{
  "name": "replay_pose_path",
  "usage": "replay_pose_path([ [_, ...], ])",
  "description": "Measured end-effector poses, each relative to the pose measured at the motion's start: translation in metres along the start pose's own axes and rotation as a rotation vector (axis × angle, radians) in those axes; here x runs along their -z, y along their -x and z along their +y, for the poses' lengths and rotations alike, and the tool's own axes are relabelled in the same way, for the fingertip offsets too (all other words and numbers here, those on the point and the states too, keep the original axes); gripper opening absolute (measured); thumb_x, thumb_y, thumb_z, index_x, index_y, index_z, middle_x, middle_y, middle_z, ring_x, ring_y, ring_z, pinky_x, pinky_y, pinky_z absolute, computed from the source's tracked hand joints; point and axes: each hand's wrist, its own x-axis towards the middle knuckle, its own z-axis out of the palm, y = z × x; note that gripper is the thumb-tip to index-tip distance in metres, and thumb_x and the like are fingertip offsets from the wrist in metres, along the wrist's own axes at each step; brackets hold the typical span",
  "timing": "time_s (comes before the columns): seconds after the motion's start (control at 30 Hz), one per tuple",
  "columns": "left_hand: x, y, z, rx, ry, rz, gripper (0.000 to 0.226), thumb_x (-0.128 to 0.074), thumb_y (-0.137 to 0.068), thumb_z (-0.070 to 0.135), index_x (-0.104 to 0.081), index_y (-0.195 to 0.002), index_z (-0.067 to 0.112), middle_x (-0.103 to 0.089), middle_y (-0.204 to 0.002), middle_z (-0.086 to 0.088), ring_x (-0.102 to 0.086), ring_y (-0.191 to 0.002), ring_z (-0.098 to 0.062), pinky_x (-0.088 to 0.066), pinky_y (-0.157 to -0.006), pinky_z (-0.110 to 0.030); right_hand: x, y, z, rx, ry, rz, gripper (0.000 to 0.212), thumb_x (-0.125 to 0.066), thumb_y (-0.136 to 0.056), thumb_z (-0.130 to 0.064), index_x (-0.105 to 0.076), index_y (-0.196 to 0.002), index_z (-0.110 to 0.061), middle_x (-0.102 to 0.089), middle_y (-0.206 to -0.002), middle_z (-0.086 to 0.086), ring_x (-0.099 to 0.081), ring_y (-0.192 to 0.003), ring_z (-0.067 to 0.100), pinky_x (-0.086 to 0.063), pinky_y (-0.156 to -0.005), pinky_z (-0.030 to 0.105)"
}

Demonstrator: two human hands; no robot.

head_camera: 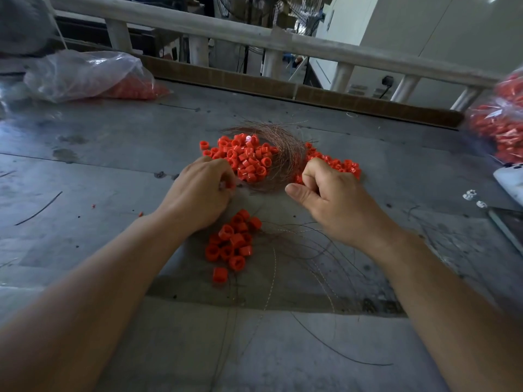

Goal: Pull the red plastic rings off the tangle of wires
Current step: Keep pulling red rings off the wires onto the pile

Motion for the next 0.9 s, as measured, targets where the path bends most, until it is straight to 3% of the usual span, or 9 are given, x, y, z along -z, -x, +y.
replay_pose_path([
  [0.13, 0.001, 0.0, 0.002, -0.046, -0.023, 0.005, 0.01, -0.059, -0.085, 0.008, -0.065, -0.086, 0.016, -0.049, -0.085, 0.01, -0.044, -0.082, -0.008, -0.03, -0.068, -0.02, -0.002, 0.0, 0.001, 0.0, 0.008, 0.012, 0.036, -0.055, -0.089, -0.029, -0.028, -0.064, -0.026, -0.034, -0.051, -0.011, -0.042, -0.044, -0.002, -0.033, -0.046, 0.012],
  [0.23, 0.001, 0.001, 0.002, -0.043, -0.01, 0.025, 0.013, -0.063, -0.083, 0.011, -0.057, -0.078, 0.022, -0.045, -0.075, 0.015, -0.044, -0.076, -0.008, -0.032, -0.062, -0.021, -0.003, 0.0, 0.0, 0.001, 0.023, 0.051, 0.042, -0.064, -0.083, -0.026, -0.029, -0.061, -0.026, -0.034, -0.049, -0.011, -0.037, -0.041, 0.004, -0.032, -0.045, 0.012],
  [0.37, 0.0, 0.002, 0.003, -0.047, 0.033, -0.016, 0.025, -0.065, -0.083, 0.02, -0.056, -0.106, 0.021, -0.045, -0.096, 0.008, -0.049, -0.091, -0.015, -0.036, -0.073, -0.024, -0.003, -0.001, 0.001, -0.007, -0.047, 0.178, 0.055, -0.074, -0.074, -0.016, -0.024, -0.052, -0.023, -0.027, -0.045, -0.012, -0.033, -0.041, 0.004, -0.028, -0.045, 0.011],
  [0.43, -0.001, 0.002, 0.003, -0.082, -0.008, -0.057, 0.02, -0.062, -0.085, 0.019, -0.06, -0.104, 0.021, -0.046, -0.1, 0.007, -0.049, -0.096, -0.015, -0.037, -0.077, -0.025, -0.003, -0.001, 0.001, 0.009, -0.119, 0.224, 0.059, -0.076, -0.072, -0.013, -0.022, -0.049, -0.022, -0.023, -0.043, -0.014, -0.032, -0.04, 0.004, -0.029, -0.044, 0.011],
  [0.57, 0.002, 0.003, 0.004, -0.093, -0.022, -0.055, 0.006, -0.06, -0.085, 0.013, -0.062, -0.088, 0.017, -0.053, -0.095, 0.005, -0.051, -0.091, -0.014, -0.043, -0.077, -0.028, -0.005, 0.0, -0.005, 0.081, -0.196, 0.264, 0.063, -0.074, -0.074, -0.011, -0.018, -0.047, -0.026, -0.019, -0.041, -0.016, -0.029, -0.036, 0.006, -0.03, -0.041, 0.014],
  [0.67, 0.002, 0.004, 0.004, -0.097, -0.022, -0.037, 0.008, -0.059, -0.085, 0.011, -0.063, -0.091, 0.015, -0.055, -0.094, 0.004, -0.051, -0.088, -0.014, -0.045, -0.077, -0.03, -0.007, 0.0, -0.007, 0.115, -0.174, 0.266, 0.067, -0.066, -0.072, 0.008, -0.016, -0.047, -0.029, -0.017, -0.041, -0.018, -0.028, -0.037, 0.007, -0.027, -0.04, 0.011],
  [0.77, 0.002, 0.005, 0.004, -0.083, 0.002, 0.017, 0.015, -0.058, -0.087, 0.013, -0.064, -0.1, 0.017, -0.052, -0.094, 0.007, -0.047, -0.086, -0.011, -0.039, -0.074, -0.025, -0.009, -0.001, -0.007, 0.113, -0.143, 0.26, 0.064, -0.055, -0.067, 0.016, -0.016, -0.045, -0.03, -0.016, -0.04, -0.017, -0.028, -0.037, 0.009, -0.024, -0.037, 0.013],
  [0.9, 0.005, 0.006, 0.006, -0.033, 0.1, 0.126, 0.011, -0.058, -0.088, 0.016, -0.066, -0.095, 0.018, -0.057, -0.092, 0.005, -0.048, -0.079, -0.01, -0.031, -0.06, -0.014, -0.012, -0.002, -0.004, 0.086, -0.096, 0.268, 0.063, -0.058, -0.071, 0.013, -0.017, -0.045, -0.028, -0.017, -0.039, -0.017, -0.031, -0.036, 0.008, -0.032, -0.038, 0.02],
])
